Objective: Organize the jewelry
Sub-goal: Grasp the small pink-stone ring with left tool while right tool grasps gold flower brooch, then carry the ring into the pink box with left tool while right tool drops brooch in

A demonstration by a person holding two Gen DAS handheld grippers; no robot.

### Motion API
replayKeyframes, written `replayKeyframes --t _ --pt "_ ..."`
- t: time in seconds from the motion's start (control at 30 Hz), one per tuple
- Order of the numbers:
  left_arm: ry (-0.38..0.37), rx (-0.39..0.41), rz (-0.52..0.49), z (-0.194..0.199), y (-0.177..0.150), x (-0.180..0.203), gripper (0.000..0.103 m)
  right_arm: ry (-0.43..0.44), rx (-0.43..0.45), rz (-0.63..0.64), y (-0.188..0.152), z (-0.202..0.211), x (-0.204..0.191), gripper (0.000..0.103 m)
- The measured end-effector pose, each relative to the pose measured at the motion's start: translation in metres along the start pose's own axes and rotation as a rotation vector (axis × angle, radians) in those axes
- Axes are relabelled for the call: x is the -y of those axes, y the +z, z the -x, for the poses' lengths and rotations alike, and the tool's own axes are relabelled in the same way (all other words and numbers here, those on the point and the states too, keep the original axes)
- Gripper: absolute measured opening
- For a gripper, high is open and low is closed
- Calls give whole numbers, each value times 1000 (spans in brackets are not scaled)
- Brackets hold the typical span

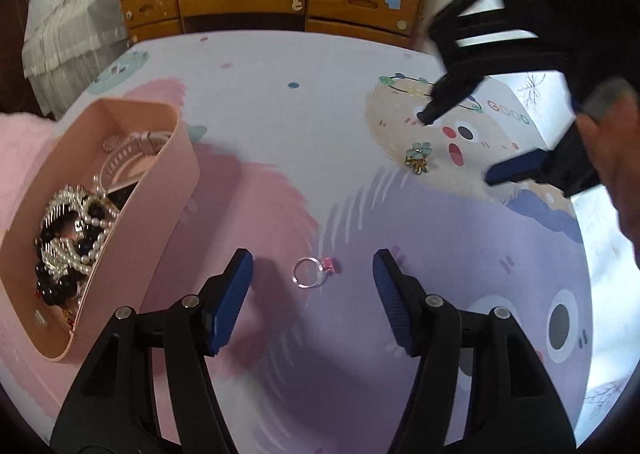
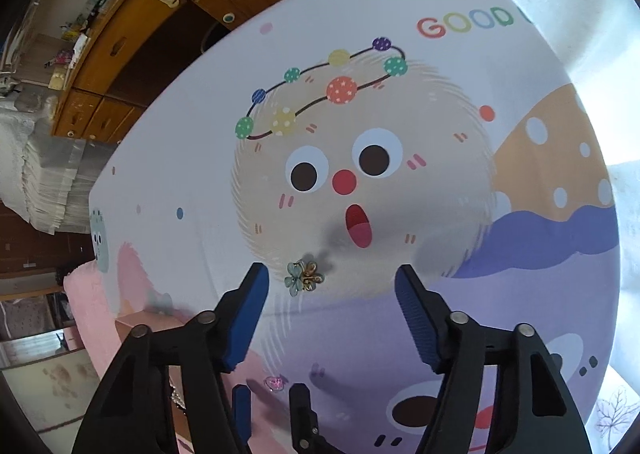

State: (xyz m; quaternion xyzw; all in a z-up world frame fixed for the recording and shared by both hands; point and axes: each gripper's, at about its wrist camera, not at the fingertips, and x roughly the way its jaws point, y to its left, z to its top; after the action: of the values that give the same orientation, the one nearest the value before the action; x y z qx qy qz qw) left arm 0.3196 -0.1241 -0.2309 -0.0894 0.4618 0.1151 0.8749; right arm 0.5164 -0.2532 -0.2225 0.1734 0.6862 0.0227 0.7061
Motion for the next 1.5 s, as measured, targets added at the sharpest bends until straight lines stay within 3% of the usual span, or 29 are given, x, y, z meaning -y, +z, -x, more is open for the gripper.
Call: replayKeyframes --t 0.1,0.27,0.43,0.73,0.8,1.07,1.33,1.5 --pt "34 -3 -39 -6 -2 9 55 -19 -22 2 -1 -10 -5 55" --pt "25 2 -23 -6 1 12 44 -35 -19 18 -2 -11 -14 45" --pt "31 7 -21 -2 1 10 19 -53 -26 60 -6 -13 -26 36" --pt "9 4 -1 0 -1 4 18 -24 3 75 -13 -8 -16 25" --pt "2 -2 10 1 -2 1 17 31 -1 70 -15 -8 -13 16" --pt "-31 3 36 13 -6 -19 17 42 28 63 -28 -5 -11 11" --pt "-68 85 17 55 -6 -42 17 76 25 42 -59 1 -11 11" --pt "-91 132 59 85 0 -68 17 134 29 49 -85 15 -29 11"
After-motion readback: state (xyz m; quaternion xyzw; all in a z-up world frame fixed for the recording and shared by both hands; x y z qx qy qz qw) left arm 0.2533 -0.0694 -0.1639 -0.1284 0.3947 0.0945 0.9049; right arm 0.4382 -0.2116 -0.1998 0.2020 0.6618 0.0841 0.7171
